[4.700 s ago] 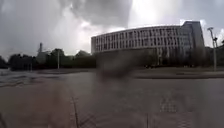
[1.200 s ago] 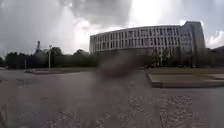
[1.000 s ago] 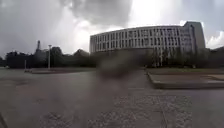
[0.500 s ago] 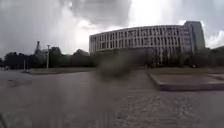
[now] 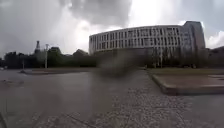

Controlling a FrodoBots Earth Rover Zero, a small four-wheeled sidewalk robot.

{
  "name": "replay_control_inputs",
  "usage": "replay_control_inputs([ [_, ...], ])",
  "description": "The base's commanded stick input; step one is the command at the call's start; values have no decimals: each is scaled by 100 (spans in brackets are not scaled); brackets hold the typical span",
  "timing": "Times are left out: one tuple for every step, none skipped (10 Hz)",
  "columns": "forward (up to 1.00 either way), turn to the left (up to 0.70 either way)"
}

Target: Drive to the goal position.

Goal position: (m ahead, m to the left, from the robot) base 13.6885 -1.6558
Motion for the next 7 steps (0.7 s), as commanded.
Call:
replay_control_inputs([
  [70, 0],
  [70, 0],
  [70, 0],
  [70, 0],
  [70, 0],
  [70, 0],
  [70, 0],
])
